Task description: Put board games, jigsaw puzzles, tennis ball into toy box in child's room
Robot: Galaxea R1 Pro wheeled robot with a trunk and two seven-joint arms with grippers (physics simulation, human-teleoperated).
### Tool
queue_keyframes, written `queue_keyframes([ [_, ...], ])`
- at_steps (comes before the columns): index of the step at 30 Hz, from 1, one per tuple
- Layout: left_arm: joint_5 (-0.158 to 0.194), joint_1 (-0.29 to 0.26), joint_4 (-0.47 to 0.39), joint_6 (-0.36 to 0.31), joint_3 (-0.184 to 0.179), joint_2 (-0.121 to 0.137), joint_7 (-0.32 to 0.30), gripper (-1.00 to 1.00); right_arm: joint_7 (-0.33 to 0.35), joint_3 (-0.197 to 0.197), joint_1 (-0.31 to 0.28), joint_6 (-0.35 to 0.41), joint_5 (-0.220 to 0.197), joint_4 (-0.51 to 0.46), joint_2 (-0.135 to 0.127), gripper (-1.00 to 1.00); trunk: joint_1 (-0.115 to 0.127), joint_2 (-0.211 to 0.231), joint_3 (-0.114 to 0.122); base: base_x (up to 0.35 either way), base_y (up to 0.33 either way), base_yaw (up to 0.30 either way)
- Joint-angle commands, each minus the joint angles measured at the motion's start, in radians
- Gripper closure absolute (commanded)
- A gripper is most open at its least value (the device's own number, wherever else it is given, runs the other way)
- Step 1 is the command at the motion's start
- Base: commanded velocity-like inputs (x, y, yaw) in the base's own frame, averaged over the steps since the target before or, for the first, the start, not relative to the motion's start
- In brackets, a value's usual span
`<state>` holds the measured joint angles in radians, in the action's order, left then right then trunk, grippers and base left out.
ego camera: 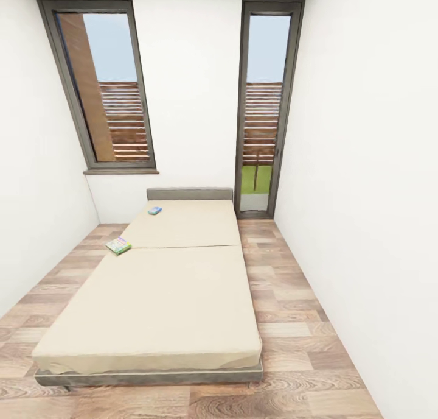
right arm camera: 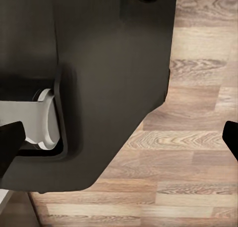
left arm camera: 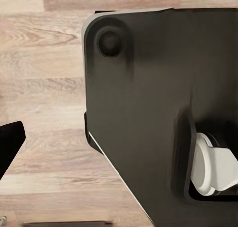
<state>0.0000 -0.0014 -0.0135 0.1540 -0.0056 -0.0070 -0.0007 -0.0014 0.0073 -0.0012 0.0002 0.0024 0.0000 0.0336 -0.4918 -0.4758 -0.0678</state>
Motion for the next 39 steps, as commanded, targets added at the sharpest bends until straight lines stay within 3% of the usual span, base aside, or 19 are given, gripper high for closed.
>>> queue_keyframes([
  [1,0.0,0.0,0.0,0.003,0.0,0.0,0.0,-1.0,0.0,0.001,0.0,0.0,0.0,0.0,0.0,-1.0,0.003,0.006,0.002,0.0,0.0,0.019],
  [11,0.0,0.0,0.0,0.003,-0.001,0.0,0.0,-1.0,0.0,0.0,0.0,0.0,-0.001,0.0,0.0,-1.0,0.042,0.076,0.033,0.0,0.0,0.006],
  [21,0.0,0.0,0.0,0.004,-0.001,0.0,0.0,-1.0,0.0,0.0,0.0,0.0,-0.001,0.0,0.002,-1.0,0.042,0.076,0.033,0.0,0.0,0.045],
  [39,0.0,0.0,0.0,0.004,-0.002,-0.001,0.0,-1.0,0.0,0.0,0.0,0.001,0.001,0.0,0.005,-1.0,0.042,0.076,0.033,0.0,0.0,0.261],
])
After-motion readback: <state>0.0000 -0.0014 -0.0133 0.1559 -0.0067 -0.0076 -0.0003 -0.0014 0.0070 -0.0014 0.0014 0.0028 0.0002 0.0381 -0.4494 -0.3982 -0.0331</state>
